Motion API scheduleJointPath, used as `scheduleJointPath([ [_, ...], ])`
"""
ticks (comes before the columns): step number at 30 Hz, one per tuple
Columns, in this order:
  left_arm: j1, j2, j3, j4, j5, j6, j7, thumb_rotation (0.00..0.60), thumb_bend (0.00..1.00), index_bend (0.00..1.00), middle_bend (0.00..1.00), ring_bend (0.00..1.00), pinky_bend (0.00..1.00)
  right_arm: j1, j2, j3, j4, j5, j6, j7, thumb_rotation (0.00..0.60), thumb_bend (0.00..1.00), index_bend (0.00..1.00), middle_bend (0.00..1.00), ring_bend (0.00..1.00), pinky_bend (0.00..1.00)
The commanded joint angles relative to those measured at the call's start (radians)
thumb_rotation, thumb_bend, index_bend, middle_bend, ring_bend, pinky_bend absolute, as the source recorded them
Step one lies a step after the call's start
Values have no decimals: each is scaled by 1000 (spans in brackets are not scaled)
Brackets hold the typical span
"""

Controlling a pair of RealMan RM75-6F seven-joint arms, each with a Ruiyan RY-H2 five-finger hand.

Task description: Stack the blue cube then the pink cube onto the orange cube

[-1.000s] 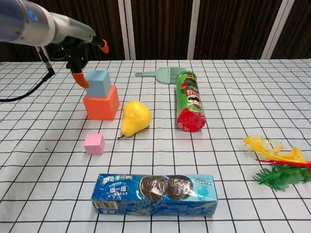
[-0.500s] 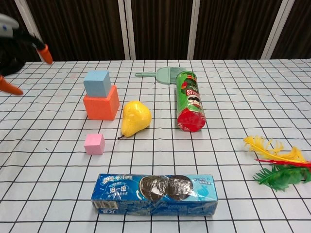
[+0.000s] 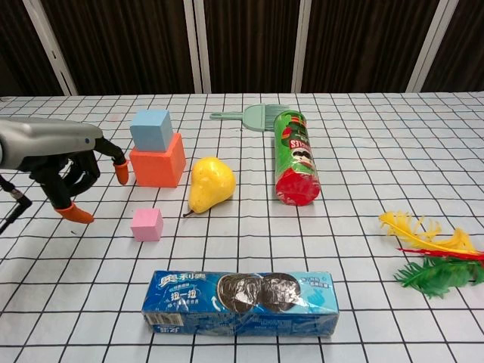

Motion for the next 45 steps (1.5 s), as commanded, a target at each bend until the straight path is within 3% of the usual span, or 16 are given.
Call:
scheduleJointPath([
  [1, -21, -52, -4, 21, -36, 27, 44, 600, 244, 322, 739, 652, 802, 1, -1, -1, 2, 0, -4, 2, 600, 173, 42, 95, 126, 102],
  [18, -86, -229, -33, 147, -150, 54, 154, 600, 247, 323, 738, 653, 803, 7, -2, 1, 20, 7, -23, 25, 600, 174, 42, 95, 126, 102],
  [45, -86, -266, -35, 184, -151, 83, 183, 600, 299, 373, 749, 659, 804, 14, 0, -2, 24, 11, -48, 46, 600, 173, 42, 95, 126, 102],
])
